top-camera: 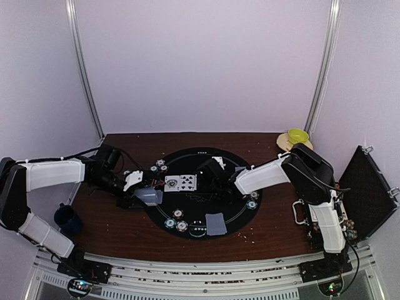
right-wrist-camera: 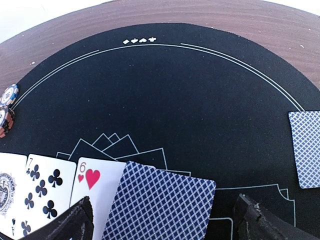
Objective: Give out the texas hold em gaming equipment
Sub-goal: Adjust the poker card in the community card area.
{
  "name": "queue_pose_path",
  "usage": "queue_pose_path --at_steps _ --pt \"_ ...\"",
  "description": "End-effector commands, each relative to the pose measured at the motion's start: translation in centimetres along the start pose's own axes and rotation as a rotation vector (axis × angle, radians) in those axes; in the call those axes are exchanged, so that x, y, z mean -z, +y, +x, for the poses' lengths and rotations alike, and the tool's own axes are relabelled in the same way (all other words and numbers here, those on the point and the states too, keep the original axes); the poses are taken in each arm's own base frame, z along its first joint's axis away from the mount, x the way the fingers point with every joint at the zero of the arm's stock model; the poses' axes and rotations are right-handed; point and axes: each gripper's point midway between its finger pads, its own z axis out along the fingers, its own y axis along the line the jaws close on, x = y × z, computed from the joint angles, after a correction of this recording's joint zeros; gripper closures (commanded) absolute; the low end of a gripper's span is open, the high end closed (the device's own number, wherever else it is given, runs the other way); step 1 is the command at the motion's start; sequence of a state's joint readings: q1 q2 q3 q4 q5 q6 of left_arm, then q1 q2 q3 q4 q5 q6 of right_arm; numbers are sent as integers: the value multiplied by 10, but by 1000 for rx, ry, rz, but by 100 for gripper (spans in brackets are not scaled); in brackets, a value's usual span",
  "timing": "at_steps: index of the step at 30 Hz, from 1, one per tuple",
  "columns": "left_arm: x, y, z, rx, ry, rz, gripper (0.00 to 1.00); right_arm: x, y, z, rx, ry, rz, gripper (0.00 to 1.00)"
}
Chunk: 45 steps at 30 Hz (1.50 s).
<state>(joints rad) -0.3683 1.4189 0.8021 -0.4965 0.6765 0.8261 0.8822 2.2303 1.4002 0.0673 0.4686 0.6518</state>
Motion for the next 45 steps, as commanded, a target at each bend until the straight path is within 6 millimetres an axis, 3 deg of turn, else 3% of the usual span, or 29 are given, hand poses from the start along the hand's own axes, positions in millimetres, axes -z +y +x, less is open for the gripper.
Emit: queue_pose_path --at_steps 1,22,29,39,45 --pt "4 2 -11 -28 -39 -12 47 2 -18 13 50 57 53 1" --pt "4 1 -12 -31 -41 -13 47 15 -33 -5 95 28 126 5" --pt "4 1 -12 -30 -41 -11 47 17 -22 -11 92 20 79 3" --pt "3 2 -11 -27 -37 -13 47 36 1 -48 54 -40 -33 0" --pt "3 1 -11 -30 -38 -11 47 77 12 -89 109 -102 -148 0"
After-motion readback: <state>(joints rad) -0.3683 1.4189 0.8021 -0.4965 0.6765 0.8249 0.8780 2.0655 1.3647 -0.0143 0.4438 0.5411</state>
